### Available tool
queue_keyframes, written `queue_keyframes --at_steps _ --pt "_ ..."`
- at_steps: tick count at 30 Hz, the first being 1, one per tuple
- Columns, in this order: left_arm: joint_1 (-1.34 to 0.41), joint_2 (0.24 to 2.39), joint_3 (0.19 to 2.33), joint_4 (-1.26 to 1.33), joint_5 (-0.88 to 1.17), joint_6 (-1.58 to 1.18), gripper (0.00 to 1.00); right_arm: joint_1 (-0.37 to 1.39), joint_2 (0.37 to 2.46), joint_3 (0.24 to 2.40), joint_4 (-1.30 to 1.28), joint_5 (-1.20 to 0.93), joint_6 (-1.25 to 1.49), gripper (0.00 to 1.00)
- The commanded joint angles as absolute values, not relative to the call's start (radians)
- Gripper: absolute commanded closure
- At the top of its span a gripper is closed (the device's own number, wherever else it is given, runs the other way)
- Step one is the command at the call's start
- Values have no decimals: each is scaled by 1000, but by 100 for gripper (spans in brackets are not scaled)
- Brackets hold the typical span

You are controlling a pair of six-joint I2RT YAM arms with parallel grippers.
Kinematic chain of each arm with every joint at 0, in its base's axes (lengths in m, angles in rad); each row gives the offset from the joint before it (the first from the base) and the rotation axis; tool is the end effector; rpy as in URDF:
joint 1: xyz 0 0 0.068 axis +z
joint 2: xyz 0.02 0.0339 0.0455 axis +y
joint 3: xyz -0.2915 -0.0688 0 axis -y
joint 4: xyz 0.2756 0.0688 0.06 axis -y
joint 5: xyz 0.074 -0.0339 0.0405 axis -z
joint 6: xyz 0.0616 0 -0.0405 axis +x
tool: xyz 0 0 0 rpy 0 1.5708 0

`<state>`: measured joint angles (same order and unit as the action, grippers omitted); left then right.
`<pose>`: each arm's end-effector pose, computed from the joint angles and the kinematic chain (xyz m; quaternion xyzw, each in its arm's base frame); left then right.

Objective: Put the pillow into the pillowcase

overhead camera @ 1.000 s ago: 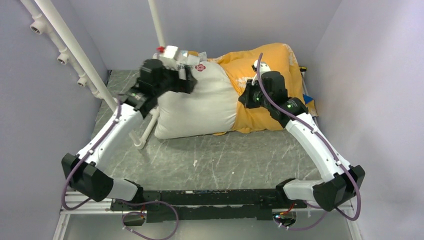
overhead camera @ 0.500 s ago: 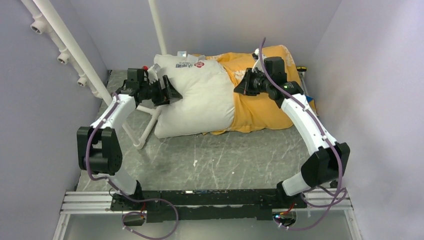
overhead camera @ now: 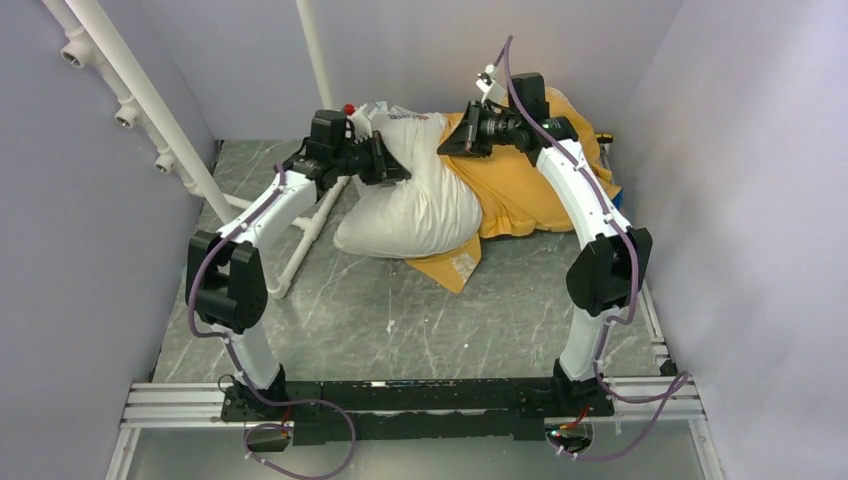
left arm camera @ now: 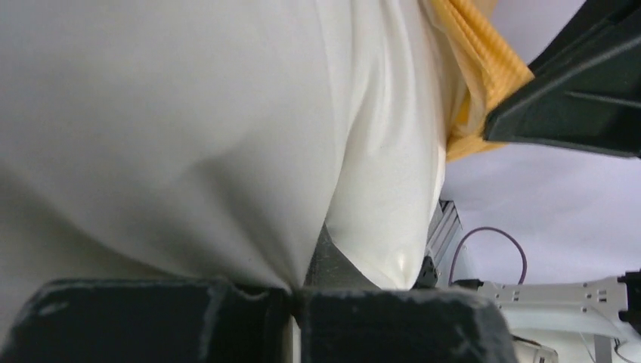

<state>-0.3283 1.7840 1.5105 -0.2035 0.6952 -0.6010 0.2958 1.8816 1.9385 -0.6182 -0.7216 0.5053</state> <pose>0.4331 -0.1892 0.3260 0.0663 0.8197 -0.4792 0.3067 0.4499 0.1796 0.4026 -0.0842 0.8323 0.4610 0.2961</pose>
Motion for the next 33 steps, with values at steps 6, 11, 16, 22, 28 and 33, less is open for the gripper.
queue_keyframes --at_steps 6,11,16,22,28,33 --pt "-480 1849 1505 -8 570 -798 100 443 1695 1780 234 -1218 1169 100" --pt "-513 1840 1437 62 442 -852 100 439 1744 1919 -550 -918 574 100" --pt "-536 1767 1268 171 314 -922 100 439 1725 1789 -732 -347 330 62" --pt "-552 1782 1195 226 329 -924 100 454 1552 1689 -808 -43 302 5" --pt "-555 1767 1170 204 340 -880 100 531 1322 1612 -958 184 328 0" --pt "-557 1756 1152 201 345 -862 100 538 1163 1420 -1011 162 403 10"
